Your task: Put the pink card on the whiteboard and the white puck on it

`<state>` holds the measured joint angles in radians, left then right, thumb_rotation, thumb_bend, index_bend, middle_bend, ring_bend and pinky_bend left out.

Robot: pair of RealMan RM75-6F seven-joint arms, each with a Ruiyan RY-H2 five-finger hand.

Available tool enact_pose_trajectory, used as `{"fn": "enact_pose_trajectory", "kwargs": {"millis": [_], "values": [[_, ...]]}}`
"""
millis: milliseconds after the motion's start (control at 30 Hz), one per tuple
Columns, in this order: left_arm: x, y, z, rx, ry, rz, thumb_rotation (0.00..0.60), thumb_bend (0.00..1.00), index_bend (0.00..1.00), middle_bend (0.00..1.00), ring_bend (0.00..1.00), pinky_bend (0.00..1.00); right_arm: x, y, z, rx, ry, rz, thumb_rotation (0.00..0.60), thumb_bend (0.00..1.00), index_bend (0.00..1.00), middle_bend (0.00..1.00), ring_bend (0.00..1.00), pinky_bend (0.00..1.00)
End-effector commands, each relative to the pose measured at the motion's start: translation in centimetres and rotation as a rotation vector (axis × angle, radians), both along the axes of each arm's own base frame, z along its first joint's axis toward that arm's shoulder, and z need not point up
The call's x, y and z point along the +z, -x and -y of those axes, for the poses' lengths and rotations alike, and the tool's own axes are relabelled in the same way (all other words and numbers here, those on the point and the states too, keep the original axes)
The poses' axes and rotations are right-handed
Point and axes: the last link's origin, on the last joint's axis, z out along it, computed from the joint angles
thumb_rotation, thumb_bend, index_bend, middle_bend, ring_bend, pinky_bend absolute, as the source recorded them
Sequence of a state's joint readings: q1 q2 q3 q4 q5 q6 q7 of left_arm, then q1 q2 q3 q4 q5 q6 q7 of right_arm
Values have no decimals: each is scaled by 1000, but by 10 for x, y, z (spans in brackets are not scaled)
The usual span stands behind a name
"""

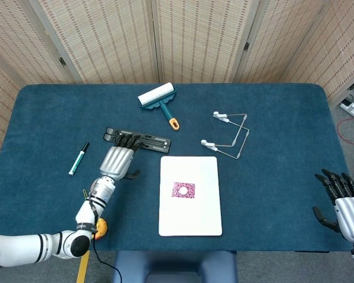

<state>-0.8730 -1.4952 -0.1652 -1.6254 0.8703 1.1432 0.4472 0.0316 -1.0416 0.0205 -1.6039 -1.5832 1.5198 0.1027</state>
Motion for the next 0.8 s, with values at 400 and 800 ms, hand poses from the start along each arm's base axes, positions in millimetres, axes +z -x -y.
{"fn": "enact_pose_trajectory", "kwargs": {"millis": [400, 800], "values": [[78, 129, 81, 105, -192, 8, 600, 305, 241, 117, 68, 0, -2, -3, 8, 11, -47, 38, 600, 368, 131, 103, 91, 0], [108, 175, 141, 163, -261, 17, 600, 303, 230, 117, 69, 0, -9, -9, 6, 31, -71, 42, 600, 367, 133, 103, 91, 0]]}}
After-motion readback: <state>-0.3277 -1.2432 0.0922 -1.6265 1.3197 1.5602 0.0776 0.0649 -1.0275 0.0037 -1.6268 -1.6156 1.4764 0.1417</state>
